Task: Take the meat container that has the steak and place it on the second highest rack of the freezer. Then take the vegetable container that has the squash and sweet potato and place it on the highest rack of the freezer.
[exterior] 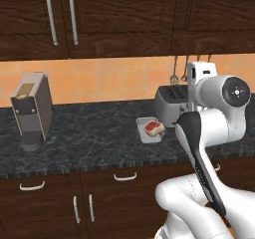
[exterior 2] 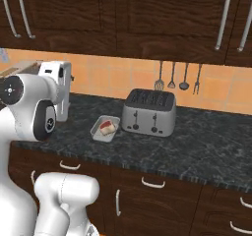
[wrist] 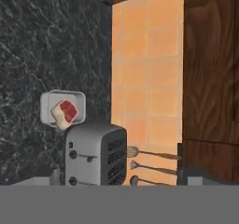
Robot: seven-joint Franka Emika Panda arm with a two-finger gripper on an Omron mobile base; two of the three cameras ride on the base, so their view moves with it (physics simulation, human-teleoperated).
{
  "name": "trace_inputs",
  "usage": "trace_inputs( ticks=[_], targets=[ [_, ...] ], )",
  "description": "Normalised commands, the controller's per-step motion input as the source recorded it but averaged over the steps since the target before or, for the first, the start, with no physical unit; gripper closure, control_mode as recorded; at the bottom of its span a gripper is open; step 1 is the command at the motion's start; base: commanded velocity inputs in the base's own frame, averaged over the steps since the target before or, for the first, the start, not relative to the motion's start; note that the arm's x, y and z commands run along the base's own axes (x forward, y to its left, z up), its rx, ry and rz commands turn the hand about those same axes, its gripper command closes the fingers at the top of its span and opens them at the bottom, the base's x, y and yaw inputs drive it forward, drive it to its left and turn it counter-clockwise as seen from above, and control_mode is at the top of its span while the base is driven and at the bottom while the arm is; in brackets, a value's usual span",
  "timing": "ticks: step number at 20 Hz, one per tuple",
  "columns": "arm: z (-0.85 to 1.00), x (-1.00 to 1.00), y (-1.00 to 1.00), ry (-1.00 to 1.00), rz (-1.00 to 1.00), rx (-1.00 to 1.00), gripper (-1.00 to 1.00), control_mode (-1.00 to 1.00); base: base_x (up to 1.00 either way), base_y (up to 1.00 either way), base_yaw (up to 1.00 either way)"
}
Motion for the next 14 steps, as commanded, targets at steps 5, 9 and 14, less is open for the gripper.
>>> trace_inputs(
  ticks=[5,9,14],
  targets=[
    [-0.24,0.00,0.00,0.18,-0.01,0.03,-1.00,-1.00,0.02,0.02,-0.14],
    [-1.00,0.68,-0.15,0.48,0.38,0.04,-1.00,-1.00,0.00,0.00,0.00],
    [-1.00,0.90,-0.02,0.43,0.51,0.00,-1.00,-1.00,0.00,0.00,0.00]
  ],
)
